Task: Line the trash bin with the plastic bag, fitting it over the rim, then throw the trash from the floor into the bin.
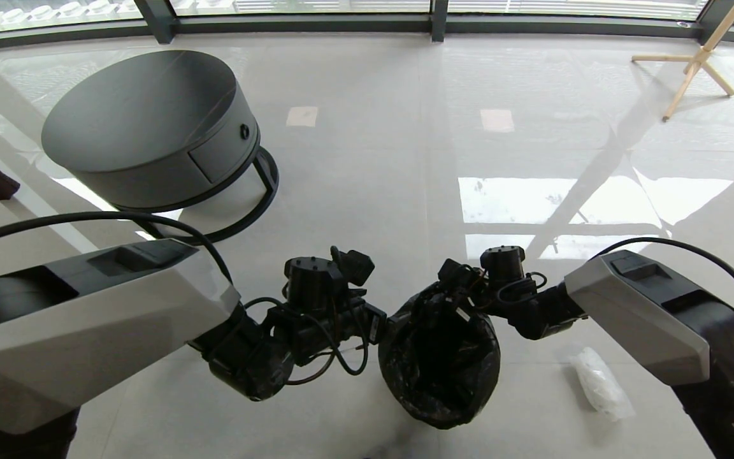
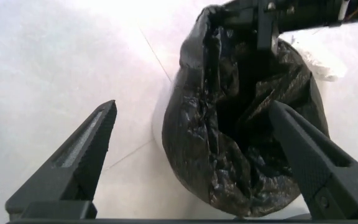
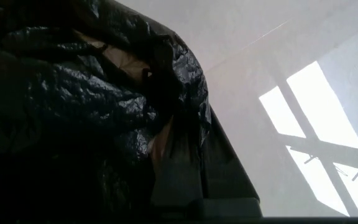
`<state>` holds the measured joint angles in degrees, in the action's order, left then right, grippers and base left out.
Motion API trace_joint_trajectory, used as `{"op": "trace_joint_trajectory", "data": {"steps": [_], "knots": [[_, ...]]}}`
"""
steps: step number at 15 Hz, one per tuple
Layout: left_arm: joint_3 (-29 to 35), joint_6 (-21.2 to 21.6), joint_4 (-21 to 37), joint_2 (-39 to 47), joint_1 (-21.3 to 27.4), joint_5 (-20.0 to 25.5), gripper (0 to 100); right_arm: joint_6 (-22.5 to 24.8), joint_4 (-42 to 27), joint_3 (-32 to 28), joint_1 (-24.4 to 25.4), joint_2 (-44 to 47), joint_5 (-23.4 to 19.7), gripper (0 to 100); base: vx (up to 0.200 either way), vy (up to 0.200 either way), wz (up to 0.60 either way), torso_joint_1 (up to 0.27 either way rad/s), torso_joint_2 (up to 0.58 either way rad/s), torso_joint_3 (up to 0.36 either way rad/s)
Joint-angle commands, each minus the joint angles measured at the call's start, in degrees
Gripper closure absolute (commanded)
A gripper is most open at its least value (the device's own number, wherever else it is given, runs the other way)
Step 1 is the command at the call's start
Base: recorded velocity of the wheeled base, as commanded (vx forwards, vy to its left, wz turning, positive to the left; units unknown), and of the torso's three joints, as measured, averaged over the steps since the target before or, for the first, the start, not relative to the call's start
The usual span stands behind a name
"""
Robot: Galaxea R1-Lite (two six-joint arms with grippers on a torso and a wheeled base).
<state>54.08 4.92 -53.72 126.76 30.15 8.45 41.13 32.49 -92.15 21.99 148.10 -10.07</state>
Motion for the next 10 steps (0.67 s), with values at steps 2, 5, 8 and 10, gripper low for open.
{"op": "trace_joint_trajectory", "data": {"steps": [2,5,8,10], "knots": [[2.5,0.0,1.0,0.7,0.2,-1.1,0,-0.1,2.5,3.6,0.1,-1.5,0.0,100,0.0,0.0,0.0,0.0,0.0,0.0],[15.0,1.1,17.5,1.0,0.4,-3.2,0,-0.1,2.6,4.9,0.2,-2.1,0.0,100,0.0,0.0,0.0,0.0,0.0,0.0],[25.6,1.1,25.8,3.3,1.6,-3.2,0,-0.1,2.7,5.8,0.6,-3.3,0.0,100,0.0,0.0,0.0,0.0,0.0,0.0],[27.5,1.1,25.8,4.9,2.5,-3.2,0,-0.2,2.7,5.8,0.9,-3.6,0.0,100,0.0,0.0,0.0,0.0,0.0,0.0]]}}
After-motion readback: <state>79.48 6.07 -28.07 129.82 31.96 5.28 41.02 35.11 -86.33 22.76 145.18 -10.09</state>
